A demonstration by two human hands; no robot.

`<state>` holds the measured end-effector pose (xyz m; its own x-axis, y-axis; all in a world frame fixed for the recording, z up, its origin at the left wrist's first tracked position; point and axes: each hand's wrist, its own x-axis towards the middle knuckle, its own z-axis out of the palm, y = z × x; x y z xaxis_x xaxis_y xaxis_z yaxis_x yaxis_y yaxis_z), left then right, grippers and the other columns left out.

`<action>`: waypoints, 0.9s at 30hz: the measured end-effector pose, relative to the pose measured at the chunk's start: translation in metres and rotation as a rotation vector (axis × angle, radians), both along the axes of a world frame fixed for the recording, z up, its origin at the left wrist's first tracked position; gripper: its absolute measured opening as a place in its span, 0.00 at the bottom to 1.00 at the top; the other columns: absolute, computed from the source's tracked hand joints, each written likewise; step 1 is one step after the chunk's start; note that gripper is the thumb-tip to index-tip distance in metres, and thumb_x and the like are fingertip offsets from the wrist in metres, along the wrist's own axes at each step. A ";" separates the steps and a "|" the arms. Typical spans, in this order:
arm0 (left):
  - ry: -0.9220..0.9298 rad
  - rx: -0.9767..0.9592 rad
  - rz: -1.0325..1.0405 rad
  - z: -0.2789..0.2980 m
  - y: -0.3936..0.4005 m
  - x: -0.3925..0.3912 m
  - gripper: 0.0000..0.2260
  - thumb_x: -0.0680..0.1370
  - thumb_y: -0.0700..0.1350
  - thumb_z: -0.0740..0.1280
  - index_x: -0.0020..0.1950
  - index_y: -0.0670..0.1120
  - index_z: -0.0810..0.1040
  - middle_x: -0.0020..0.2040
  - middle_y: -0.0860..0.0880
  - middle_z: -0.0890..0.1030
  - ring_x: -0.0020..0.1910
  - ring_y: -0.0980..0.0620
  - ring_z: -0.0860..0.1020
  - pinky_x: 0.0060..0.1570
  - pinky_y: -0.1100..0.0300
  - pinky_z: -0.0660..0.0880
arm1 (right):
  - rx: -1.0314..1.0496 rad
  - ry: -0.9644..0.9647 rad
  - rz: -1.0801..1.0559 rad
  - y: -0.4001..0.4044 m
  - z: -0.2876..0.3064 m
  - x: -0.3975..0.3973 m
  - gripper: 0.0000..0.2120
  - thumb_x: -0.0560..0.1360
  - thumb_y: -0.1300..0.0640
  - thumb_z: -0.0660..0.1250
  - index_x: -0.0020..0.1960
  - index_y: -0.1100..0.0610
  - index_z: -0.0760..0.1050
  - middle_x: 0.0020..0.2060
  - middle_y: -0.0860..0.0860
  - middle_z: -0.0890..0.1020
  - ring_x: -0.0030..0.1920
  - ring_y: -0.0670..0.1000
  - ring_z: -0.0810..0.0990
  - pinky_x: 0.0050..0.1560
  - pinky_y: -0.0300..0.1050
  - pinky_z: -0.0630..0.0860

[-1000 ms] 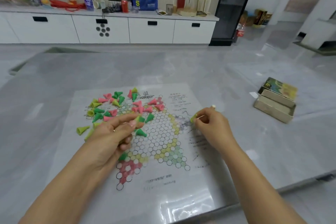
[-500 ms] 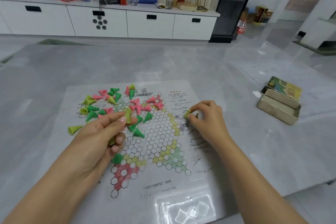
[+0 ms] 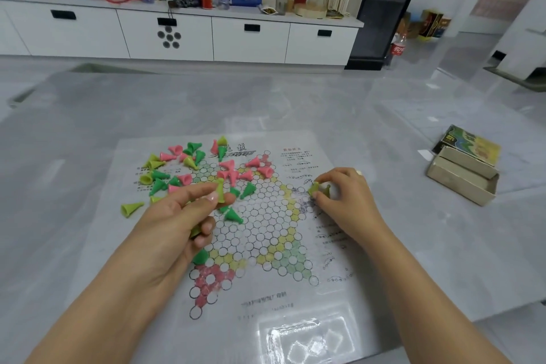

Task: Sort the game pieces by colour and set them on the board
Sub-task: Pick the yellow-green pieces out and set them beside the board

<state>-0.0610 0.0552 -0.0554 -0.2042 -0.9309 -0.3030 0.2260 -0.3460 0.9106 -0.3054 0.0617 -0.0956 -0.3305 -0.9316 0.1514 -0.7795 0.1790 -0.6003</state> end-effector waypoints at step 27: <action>-0.363 -0.191 -0.156 -0.012 0.014 -0.022 0.04 0.77 0.44 0.62 0.50 0.48 0.74 0.36 0.54 0.78 0.26 0.60 0.71 0.30 0.65 0.69 | -0.222 -0.418 0.104 0.024 0.040 0.032 0.05 0.69 0.56 0.70 0.37 0.47 0.79 0.32 0.45 0.81 0.33 0.39 0.76 0.35 0.30 0.71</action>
